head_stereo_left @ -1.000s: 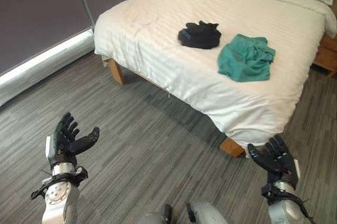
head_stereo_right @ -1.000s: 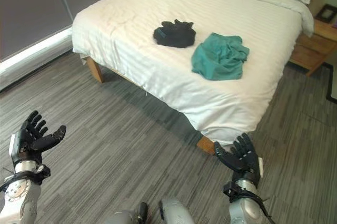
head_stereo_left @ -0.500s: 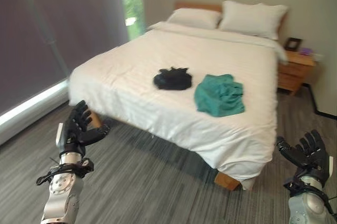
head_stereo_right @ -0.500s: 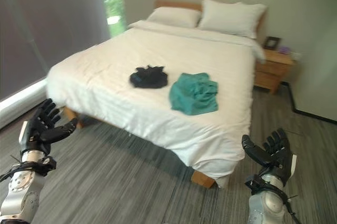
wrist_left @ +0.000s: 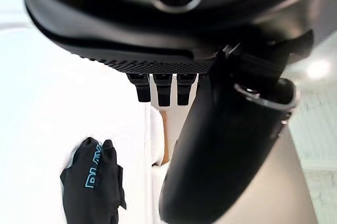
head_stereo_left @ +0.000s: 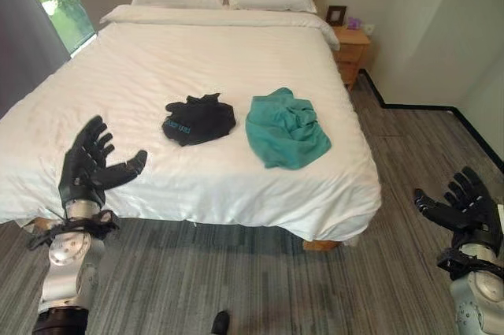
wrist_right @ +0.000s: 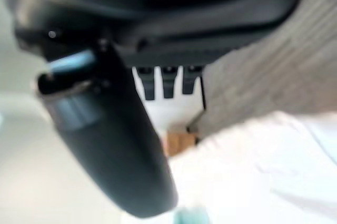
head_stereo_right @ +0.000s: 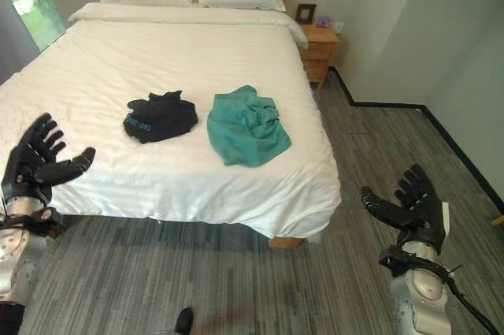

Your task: Pick up bed clothes into laundry basket.

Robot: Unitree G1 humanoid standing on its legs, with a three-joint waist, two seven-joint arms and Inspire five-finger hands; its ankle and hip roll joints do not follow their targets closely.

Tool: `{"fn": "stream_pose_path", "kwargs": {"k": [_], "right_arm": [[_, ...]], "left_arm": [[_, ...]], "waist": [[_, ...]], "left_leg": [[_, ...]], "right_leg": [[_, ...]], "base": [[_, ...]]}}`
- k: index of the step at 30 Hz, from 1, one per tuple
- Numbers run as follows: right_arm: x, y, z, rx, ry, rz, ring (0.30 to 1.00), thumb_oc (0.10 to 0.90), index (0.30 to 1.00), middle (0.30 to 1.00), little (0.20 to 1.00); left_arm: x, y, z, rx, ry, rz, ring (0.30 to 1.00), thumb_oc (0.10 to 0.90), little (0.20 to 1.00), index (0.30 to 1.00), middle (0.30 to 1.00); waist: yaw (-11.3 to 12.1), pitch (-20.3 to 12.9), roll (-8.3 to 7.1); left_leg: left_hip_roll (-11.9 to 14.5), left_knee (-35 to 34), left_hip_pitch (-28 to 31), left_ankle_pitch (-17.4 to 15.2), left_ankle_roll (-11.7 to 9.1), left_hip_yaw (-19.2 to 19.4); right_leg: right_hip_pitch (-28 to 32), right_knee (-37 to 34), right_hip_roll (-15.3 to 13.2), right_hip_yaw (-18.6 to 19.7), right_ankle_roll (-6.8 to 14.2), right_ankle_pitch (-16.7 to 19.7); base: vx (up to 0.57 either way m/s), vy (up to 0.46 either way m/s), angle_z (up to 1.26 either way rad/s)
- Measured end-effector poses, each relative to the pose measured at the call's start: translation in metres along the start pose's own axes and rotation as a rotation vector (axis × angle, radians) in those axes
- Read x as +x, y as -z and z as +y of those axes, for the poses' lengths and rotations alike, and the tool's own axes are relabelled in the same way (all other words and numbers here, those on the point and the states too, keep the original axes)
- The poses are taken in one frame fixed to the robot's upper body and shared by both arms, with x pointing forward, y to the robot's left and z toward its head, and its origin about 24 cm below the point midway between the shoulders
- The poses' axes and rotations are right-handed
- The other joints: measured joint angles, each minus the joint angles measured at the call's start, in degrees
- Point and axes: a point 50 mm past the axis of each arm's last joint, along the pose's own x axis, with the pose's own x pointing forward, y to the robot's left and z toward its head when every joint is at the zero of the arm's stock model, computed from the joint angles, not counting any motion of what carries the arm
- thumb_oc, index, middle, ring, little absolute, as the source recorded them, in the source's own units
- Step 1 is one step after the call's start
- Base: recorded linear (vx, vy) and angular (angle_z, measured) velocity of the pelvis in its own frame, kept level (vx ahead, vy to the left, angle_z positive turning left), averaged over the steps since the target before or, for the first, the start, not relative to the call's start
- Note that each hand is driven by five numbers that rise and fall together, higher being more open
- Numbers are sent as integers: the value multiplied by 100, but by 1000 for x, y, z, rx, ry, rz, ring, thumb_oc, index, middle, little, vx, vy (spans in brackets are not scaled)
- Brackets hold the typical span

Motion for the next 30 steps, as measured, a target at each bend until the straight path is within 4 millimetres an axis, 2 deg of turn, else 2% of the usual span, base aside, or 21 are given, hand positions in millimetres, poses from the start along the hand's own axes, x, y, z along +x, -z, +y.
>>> {"fn": "stream_pose_path", "kwargs": {"k": [1,2,3,4,5,7,10,11,12,14,17,18,20,21,23,24,25,27,28,29,30], "right_arm": [[4,-2,11,4,-39,-8,900,800,900,900,900],[7,-2,21,0,-84,-5,900,800,900,900,900],[8,-3,30,-5,-121,-10,900,800,900,900,900],[9,-5,36,-3,-141,-17,900,800,900,900,900],[9,-5,42,-6,-176,-17,900,800,900,900,900],[10,-2,46,-24,-197,12,900,800,900,900,900],[12,-4,46,-38,-219,13,900,800,900,900,900],[13,-6,45,-43,-218,8,900,800,900,900,900],[17,-10,43,-57,-218,0,900,800,900,900,900],[19,-13,40,-75,-217,-3,900,800,900,900,900],[20,-13,37,-91,-213,17,900,800,900,900,900],[19,-11,36,-95,-211,25,900,800,900,900,900],[21,-13,33,-106,-208,25,900,800,900,900,900],[25,-12,33,-102,-199,33,900,800,900,900,900],[28,-11,31,-79,-183,43,900,800,900,900,900],[28,-12,32,-67,-184,41,900,800,900,900,900],[28,-11,32,-57,-184,41,900,800,900,900,900],[28,-13,31,-53,-179,35,900,800,900,900,900],[28,-13,30,-53,-175,34,900,800,900,900,900],[25,-11,28,-38,-159,35,900,800,900,900,900],[21,-5,28,11,-132,41,900,800,900,900,900]], "left_arm": [[3,-2,-4,6,17,-6,900,800,900,900,900],[5,-5,-6,17,39,-14,900,800,900,900,900],[5,-8,-8,25,55,-24,900,800,900,900,900],[6,-9,-7,38,60,-26,900,800,900,900,900],[7,-11,-8,52,73,-26,900,800,900,900,900],[8,-13,-7,70,70,-34,900,800,900,900,900],[10,-15,-6,86,52,-44,900,800,900,900,900],[10,-15,-6,92,51,-41,900,800,900,900,900],[11,-14,-7,89,48,-42,900,800,900,900,900],[14,-16,-7,88,42,-45,900,800,900,900,900],[14,-9,-3,94,24,-12,900,800,900,900,900],[12,-4,-1,94,19,10,900,800,900,900,900],[9,4,-1,81,7,44,900,800,900,900,900],[10,5,-4,63,2,40,900,800,900,900,900],[7,11,-9,34,4,59,900,800,900,900,900],[6,13,-10,33,7,67,900,800,900,900,900],[6,14,-11,30,9,68,900,800,900,900,900],[3,17,-12,24,8,77,900,800,900,900,900],[-1,20,-11,19,5,89,900,800,900,900,900],[-7,27,-11,-3,-10,110,900,800,900,900,900],[-14,34,-9,-35,-40,129,900,800,900,900,900]], "waist": [[46,65,86],[127,148,86],[128,217,83],[131,276,105],[89,317,120],[151,359,118],[129,403,26],[104,399,17],[90,405,-19],[76,434,-163],[-53,424,-484],[-49,379,-575],[104,381,-564],[175,397,-562],[271,409,-599],[278,407,-597],[266,412,-625],[236,409,-603],[235,419,-552],[237,401,-410],[230,379,-325]], "left_leg": [[17,108,-17,-96,153,109],[2,40,149,-37,130,290],[-93,135,167,-175,327,365],[-73,173,165,-175,356,409],[-109,180,178,-248,448,448],[-115,106,271,-241,515,579],[-145,-129,423,-143,663,570],[-147,-216,465,-116,659,573],[-161,-349,528,-71,640,551],[-210,-453,590,-54,607,523],[-390,-431,808,-139,424,290],[-410,-288,850,-271,324,225],[-288,270,787,-614,80,191],[-260,924,477,-759,-61,167],[-220,1805,43,-838,-117,315],[-127,1883,-61,-897,-78,407],[25,1722,-99,-891,-96,488],[220,793,-16,-796,-222,363],[229,236,168,-709,-285,209],[268,-207,368,-630,-257,156],[327,-533,589,-220,-234,119]], "right_leg": [[-226,517,24,-12,63,-43],[-465,1083,21,-16,99,-115],[-635,1455,8,-85,71,97],[-790,1778,3,-166,115,75],[-1017,2083,-38,-286,108,290],[-1024,2051,-96,-528,41,536],[-1176,1932,-132,-845,243,193],[-1179,1597,-131,-997,354,119],[-1218,982,-100,-1171,416,92],[-1276,205,-2,-1357,326,202],[-929,-443,6,-1413,-2,515],[-687,-633,55,-1369,-196,766],[-413,-869,184,-1605,-388,1078],[-385,-863,262,-1608,-478,969],[-251,-973,308,-1663,-691,1022],[-163,-1087,327,-1697,-766,1027],[-72,-1271,346,-1779,-760,1025],[-38,-1451,352,-1740,-746,1082],[-41,-1483,360,-1673,-662,1142],[15,-1551,425,-1590,-631,1136],[110,-1602,458,-1568,-606,1128]], "base": [[126,425,-55],[135,388,-58],[102,395,-45],[92,182,-26],[114,140,-21],[244,215,-33],[262,47,-14],[291,-58,-10],[296,-86,-3],[223,-124,12],[203,-158,51],[156,-130,38],[82,-92,19],[96,-65,16],[167,-17,15],[155,10,23],[191,33,22],[158,68,7],[150,83,-25],[171,89,-45],[160,104,-40]]}}
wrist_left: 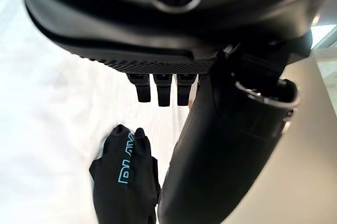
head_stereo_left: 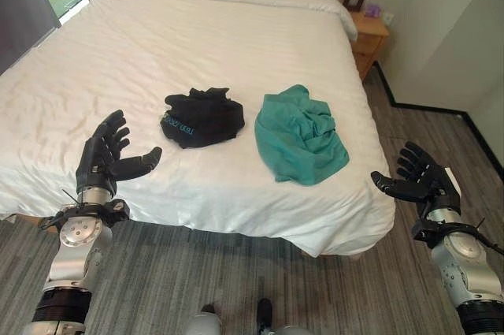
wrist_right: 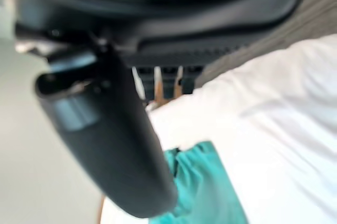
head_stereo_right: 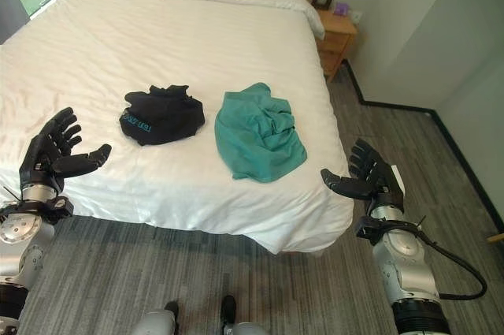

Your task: Pick up bed clothes into laundry basket.

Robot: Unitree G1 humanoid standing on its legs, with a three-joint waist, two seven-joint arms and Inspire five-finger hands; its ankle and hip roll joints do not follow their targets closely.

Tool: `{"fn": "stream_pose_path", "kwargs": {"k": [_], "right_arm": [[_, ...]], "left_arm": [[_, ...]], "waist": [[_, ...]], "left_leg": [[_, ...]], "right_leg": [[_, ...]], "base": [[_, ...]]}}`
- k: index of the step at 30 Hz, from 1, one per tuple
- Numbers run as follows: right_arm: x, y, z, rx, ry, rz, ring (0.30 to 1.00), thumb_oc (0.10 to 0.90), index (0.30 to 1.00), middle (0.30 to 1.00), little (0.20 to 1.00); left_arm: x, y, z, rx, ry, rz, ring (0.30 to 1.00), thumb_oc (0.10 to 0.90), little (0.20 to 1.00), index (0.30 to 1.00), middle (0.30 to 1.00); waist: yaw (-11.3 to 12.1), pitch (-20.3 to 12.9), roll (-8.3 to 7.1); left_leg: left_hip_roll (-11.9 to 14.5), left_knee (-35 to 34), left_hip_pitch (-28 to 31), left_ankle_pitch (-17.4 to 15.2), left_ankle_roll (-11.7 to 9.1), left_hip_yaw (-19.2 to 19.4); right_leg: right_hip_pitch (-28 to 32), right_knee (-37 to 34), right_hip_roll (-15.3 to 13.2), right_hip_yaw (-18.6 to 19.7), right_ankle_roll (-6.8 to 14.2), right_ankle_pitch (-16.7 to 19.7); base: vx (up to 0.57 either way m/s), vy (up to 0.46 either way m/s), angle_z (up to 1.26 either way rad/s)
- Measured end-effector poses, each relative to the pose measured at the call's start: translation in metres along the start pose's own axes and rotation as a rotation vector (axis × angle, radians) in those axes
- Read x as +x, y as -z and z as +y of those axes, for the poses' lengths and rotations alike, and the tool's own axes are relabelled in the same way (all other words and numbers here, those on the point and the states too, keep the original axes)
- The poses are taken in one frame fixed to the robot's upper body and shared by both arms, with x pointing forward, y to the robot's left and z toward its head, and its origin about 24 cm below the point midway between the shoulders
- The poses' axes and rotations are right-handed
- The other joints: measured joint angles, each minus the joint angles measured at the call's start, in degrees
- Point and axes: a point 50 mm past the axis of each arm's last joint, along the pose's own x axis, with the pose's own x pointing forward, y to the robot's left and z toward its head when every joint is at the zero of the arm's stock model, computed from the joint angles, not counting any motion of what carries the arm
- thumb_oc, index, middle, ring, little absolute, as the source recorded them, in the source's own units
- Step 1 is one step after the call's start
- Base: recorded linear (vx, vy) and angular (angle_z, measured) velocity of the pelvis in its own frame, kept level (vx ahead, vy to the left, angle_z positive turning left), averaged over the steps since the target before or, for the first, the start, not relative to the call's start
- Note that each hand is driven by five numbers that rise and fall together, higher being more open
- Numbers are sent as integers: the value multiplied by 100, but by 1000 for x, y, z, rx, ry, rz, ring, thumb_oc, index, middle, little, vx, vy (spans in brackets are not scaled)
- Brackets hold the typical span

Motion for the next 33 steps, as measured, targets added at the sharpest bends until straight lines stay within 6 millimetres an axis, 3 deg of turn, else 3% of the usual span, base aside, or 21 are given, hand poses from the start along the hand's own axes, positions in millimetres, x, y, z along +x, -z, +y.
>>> {"fn": "stream_pose_path", "kwargs": {"k": [2,3,7,11,14,17,25,30,33], "right_arm": [[-16,17,-5,25,26,47,900,800,900,900,900],[-46,51,-14,58,77,161,900,800,900,900,900],[-46,56,-14,70,73,199,900,800,900,900,900],[-48,62,-22,58,106,237,900,800,900,900,900],[-44,53,-31,9,121,212,900,800,900,900,900],[-38,37,-44,-89,127,184,900,800,900,900,900],[18,-41,-78,-469,174,92,900,800,900,900,900],[57,-98,-63,-653,175,-5,900,800,900,900,900],[80,-143,-34,-801,128,-102,900,800,900,900,900]], "left_arm": [[-5,7,-2,-33,-16,16,900,800,900,900,900],[-17,3,10,-30,-58,-5,900,800,900,900,900],[-32,23,11,-138,-112,59,900,800,900,900,900],[-42,38,16,-132,-139,131,900,800,900,900,900],[-48,41,24,-121,-175,147,900,800,900,900,900],[-51,42,26,-109,-174,156,900,800,900,900,900],[-71,54,37,-87,-141,229,900,800,900,900,900],[-86,68,34,-122,-115,306,900,800,900,900,900],[-98,79,29,-138,-85,368,900,800,900,900,900]], "waist": [[-69,-11,-9],[-137,-165,-25],[20,-210,-49],[25,-218,9],[97,-212,25],[179,-206,8],[413,-169,-176],[712,-135,-262],[857,-112,-292]], "left_leg": [[-67,-237,165,233,52,52],[-207,-714,573,326,180,146],[-299,-111,34,301,106,37],[-186,-288,-88,244,67,-99],[-176,-429,-107,377,92,-50],[-235,-517,-163,425,135,-139],[-329,-510,-244,505,203,-156],[-337,-502,-405,504,212,-167],[-341,-482,-570,519,213,-161]], "right_leg": [[65,-49,-87,60,94,-53],[231,-48,-255,140,320,-200],[36,21,-307,-6,302,-265],[75,-34,-254,-501,218,-220],[45,-29,-282,-609,275,-267],[30,-18,-339,-663,312,-288],[-55,-46,-402,-688,354,-237],[-215,-49,-400,-718,359,-238],[-373,-49,-398,-693,356,-218]], "base": [[92,99,-14],[-113,25,-6],[-209,41,24],[-21,139,62],[-39,115,28],[-43,140,10],[-8,89,1],[-12,37,3],[-27,21,1]]}}
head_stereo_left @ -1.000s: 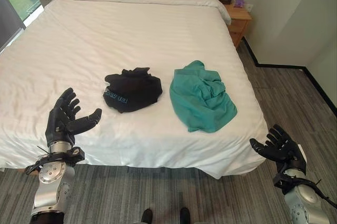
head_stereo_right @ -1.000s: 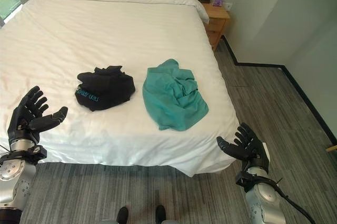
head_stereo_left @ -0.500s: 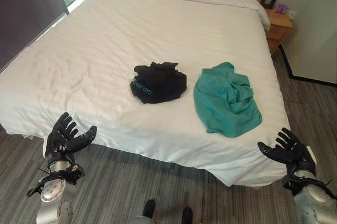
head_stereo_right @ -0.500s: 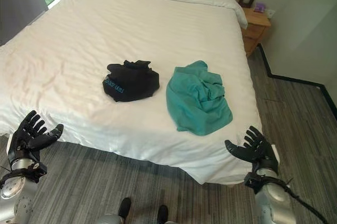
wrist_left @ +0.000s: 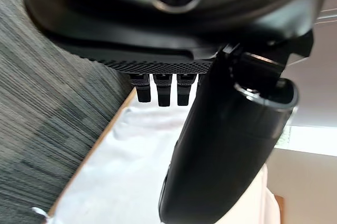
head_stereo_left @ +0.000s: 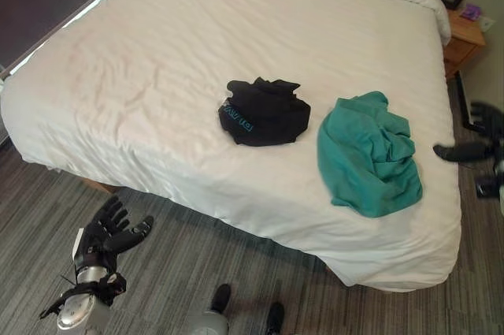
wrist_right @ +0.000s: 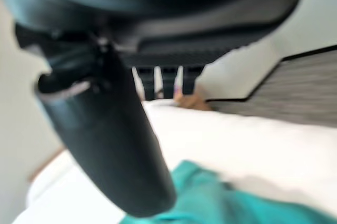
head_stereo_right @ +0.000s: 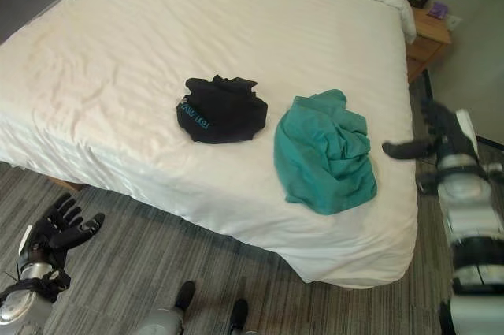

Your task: Pick up bed clothes into laundry basket.

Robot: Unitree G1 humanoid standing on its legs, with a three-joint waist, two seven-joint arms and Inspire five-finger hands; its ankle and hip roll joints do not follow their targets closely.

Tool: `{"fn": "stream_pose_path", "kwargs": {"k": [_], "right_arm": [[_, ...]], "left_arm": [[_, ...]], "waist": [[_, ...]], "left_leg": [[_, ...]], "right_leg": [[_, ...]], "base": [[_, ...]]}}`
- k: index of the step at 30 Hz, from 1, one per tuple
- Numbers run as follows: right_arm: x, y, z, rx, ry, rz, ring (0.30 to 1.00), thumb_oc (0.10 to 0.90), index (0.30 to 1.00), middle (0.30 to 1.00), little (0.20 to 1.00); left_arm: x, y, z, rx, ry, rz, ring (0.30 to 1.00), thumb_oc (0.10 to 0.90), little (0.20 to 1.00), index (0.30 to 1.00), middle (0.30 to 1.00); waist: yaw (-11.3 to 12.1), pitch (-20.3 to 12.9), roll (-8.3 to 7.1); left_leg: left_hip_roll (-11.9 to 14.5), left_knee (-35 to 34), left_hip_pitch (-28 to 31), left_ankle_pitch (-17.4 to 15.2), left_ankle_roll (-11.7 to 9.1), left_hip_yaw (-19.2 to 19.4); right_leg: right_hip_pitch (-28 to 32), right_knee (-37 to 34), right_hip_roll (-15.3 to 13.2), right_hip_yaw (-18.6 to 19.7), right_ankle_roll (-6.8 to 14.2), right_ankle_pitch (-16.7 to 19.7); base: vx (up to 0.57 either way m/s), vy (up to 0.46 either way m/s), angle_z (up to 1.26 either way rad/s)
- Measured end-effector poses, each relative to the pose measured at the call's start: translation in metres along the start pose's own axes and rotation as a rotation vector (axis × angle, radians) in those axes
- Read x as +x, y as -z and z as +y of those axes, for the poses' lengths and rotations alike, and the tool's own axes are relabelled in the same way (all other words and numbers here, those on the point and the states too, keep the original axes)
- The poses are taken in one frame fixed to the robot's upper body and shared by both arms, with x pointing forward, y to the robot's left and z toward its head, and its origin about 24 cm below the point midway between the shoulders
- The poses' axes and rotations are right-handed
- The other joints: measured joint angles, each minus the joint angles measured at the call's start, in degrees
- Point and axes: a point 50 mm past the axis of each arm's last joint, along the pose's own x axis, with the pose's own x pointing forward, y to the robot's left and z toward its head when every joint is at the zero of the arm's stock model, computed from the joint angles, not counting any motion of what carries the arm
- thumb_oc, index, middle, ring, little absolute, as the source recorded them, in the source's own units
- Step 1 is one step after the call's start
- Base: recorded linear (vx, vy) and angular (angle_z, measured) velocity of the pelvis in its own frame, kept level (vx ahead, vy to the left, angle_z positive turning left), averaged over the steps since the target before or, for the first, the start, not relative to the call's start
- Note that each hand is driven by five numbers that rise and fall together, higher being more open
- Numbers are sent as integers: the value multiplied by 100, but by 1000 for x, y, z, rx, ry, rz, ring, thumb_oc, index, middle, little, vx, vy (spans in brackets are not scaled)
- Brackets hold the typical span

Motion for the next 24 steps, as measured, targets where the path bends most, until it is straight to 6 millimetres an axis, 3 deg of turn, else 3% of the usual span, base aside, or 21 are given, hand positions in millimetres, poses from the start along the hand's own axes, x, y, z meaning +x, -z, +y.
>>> {"fn": "stream_pose_path", "kwargs": {"k": [4,7,10,14,16,20,24], "right_arm": [[17,-54,-5,-188,2,-136,900,800,900,900,900],[24,-73,-7,-339,9,-167,900,800,900,900,900],[30,-92,-16,-499,39,-178,900,800,900,900,900],[34,-100,-37,-528,122,-143,900,800,900,900,900],[35,-98,-41,-520,146,-115,900,800,900,900,900],[35,-84,-48,-523,165,-43,900,800,900,900,900],[35,-83,-47,-514,165,-44,900,800,900,900,900]], "left_arm": [[-2,23,-5,-3,35,101,900,800,900,900,900],[-5,41,-6,-47,55,175,900,800,900,900,900],[-8,77,1,-68,9,336,900,800,900,900,900],[-19,117,13,-56,-90,519,900,800,900,900,900],[-28,135,23,-49,-188,629,900,800,900,900,900],[-40,148,34,-2,-245,718,900,800,900,900,900],[-46,153,39,42,-261,754,900,800,900,900,900]], "waist": [[265,41,-81],[339,93,-159],[399,229,-246],[405,379,-290],[392,563,-397],[403,734,-502],[400,759,-519]], "left_leg": [[-4,52,-213,1,-2,-27],[-17,92,-374,1,-2,-55],[-35,180,-597,2,-2,-69],[-57,229,-820,2,-2,-109],[-66,306,-894,1,-3,-112],[-75,364,-1045,0,-4,-122],[-78,374,-1091,0,-4,-95]], "right_leg": [[-174,-1,5,19,0,2],[-305,0,-1,5,1,4],[-465,-1,-7,1,36,33],[-644,0,-16,13,66,58],[-678,-1,-15,24,48,73],[-793,0,-13,27,33,89],[-855,0,-17,45,30,116]], "base": [[-6,11,8],[-23,17,8],[-26,19,5],[0,1,5],[6,-33,2],[-6,-29,1],[-18,-25,-4]]}}
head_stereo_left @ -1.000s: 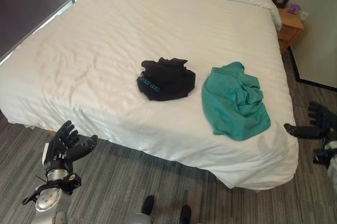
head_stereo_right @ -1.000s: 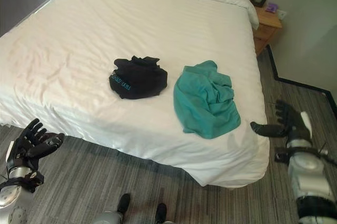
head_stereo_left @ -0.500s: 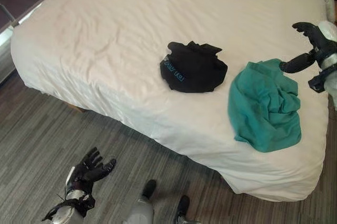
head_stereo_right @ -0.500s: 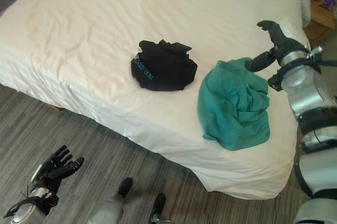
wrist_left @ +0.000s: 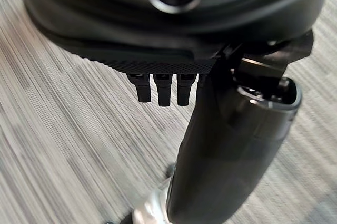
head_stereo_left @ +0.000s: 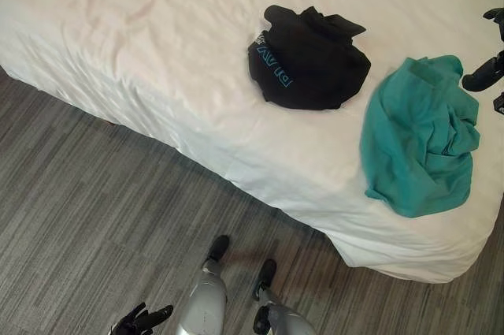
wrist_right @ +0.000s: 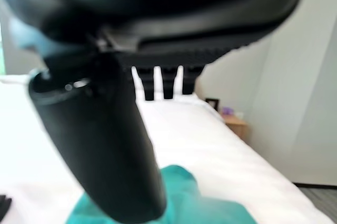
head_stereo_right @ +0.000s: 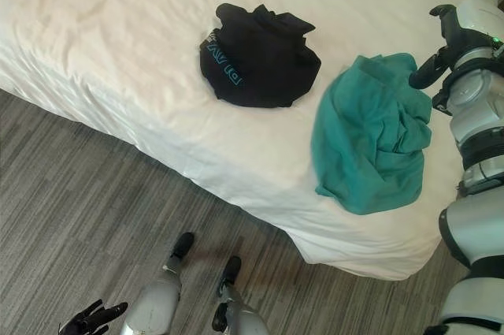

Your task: Pick up bed clothes into laundry basket.

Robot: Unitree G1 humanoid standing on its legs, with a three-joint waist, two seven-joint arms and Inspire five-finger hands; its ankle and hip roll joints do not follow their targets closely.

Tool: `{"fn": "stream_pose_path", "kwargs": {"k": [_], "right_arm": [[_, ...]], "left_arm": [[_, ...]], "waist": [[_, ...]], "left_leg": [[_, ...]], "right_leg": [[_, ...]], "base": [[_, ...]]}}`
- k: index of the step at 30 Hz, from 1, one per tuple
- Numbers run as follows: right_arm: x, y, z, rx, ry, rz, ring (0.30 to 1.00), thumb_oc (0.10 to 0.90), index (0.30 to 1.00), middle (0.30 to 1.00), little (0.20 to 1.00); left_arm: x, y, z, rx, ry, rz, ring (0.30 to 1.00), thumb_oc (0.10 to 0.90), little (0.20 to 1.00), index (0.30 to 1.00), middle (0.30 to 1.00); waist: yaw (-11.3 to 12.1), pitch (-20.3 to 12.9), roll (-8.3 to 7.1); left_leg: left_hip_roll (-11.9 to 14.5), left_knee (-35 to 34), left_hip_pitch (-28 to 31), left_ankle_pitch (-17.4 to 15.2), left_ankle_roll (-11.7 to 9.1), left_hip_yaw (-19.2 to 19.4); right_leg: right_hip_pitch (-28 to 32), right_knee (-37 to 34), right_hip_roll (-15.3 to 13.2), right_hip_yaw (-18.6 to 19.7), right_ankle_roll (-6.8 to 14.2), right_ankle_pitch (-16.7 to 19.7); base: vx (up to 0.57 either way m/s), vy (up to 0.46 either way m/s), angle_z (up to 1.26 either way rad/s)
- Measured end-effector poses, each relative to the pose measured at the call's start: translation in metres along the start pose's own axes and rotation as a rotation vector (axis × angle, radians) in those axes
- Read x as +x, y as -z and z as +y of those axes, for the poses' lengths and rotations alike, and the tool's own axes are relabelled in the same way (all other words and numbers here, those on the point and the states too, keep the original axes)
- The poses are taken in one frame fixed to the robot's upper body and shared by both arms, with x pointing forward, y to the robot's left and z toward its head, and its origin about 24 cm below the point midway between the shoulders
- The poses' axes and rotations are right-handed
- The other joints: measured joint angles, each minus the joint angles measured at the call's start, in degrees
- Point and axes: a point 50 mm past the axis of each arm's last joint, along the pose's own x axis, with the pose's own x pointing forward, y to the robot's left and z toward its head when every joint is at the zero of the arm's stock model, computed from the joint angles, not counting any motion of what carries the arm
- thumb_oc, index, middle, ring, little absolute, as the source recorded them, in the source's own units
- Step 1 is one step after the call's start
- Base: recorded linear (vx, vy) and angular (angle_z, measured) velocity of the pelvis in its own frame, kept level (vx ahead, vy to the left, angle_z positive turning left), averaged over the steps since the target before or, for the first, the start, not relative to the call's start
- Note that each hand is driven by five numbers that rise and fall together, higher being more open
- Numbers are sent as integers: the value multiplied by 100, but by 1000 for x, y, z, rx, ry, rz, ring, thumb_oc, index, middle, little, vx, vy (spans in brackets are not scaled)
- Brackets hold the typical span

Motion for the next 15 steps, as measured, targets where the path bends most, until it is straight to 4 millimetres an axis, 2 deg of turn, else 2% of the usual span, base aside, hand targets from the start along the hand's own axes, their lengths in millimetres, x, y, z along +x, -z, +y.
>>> {"fn": "stream_pose_path", "kwargs": {"k": [4,7,11,14,15], "right_arm": [[-1,0,3,50,18,1,900,800,900,900,900],[-3,6,13,128,34,29,900,800,900,900,900],[-14,24,56,211,-49,102,900,800,900,900,900],[-25,37,84,264,-88,149,900,800,900,900,900],[-25,35,88,275,-71,147,900,800,900,900,900]], "left_arm": [[2,-10,-6,37,18,-38,900,800,900,900,900],[4,-34,-23,37,67,-124,900,800,900,900,900],[2,-70,-49,22,143,-271,900,800,900,900,900],[1,-82,-55,8,158,-306,900,800,900,900,900],[1,-81,-56,9,157,-303,900,800,900,900,900]], "waist": [[3,14,-30],[18,96,-86],[53,449,-87],[78,591,-82],[69,616,-83]], "left_leg": [[2,35,-87,-1,-1,28],[5,195,-435,4,-14,33],[-15,362,-735,10,-27,-40],[-22,403,-866,20,-37,-87],[-29,403,-872,20,-37,-88]], "right_leg": [[-78,0,4,11,-4,5],[-349,1,25,7,-36,77],[-542,1,40,-14,-16,141],[-637,2,47,-22,-19,155],[-648,2,40,-20,-19,157]], "base": [[-49,-27,-2],[-62,-46,-1],[-39,-51,6],[-4,-15,7],[0,0,0]]}}
